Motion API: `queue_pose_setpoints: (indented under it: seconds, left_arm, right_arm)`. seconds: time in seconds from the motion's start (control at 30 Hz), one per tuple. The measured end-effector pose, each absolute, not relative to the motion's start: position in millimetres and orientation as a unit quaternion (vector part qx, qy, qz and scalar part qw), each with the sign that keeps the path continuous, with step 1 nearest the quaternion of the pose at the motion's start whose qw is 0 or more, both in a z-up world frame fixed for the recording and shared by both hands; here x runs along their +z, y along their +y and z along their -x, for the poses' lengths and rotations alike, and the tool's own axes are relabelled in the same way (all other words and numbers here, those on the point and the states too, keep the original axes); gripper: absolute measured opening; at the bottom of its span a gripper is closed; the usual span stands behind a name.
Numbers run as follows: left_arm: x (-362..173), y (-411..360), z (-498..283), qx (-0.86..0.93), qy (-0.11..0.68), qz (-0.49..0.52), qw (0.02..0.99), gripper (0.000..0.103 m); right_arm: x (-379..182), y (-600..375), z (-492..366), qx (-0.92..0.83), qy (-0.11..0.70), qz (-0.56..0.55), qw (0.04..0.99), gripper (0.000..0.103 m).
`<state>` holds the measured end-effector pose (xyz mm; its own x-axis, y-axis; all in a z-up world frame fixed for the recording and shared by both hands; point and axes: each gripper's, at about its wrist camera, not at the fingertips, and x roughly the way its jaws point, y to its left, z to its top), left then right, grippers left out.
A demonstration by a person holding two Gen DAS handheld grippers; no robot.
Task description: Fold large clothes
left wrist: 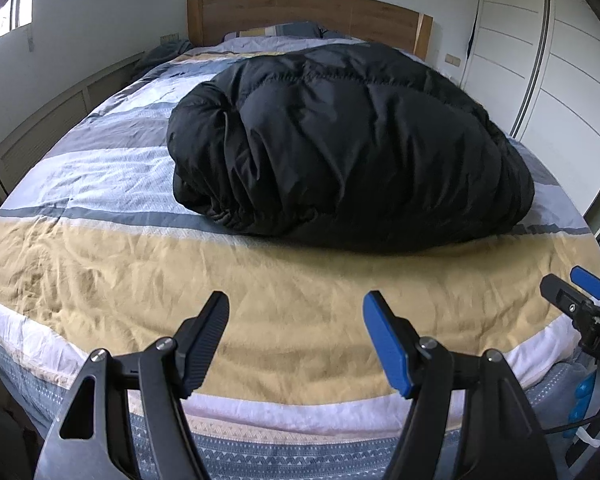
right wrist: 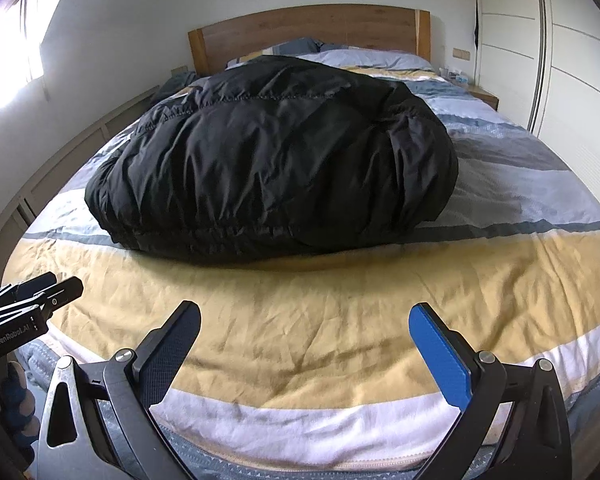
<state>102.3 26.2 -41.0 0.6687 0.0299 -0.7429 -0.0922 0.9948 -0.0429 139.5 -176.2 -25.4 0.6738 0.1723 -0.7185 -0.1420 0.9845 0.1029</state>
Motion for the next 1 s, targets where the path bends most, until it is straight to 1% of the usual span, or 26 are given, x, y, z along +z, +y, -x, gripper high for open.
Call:
queue_pose_setpoints:
  seconds: [0.37,1.0]
  left_arm:
    - [-58,29,-121,0.026,0.426,0.044,0.903,0.068]
    - [-60,36,-129,0.039,0.433,0.040,0.900,0.068]
  right_arm:
    - [-42,-184,-158,0.071,0.409,-0.023,0.909,0.102]
    - [-49,-184,-171,0.075,0.417,-0.018,0.906,0.102]
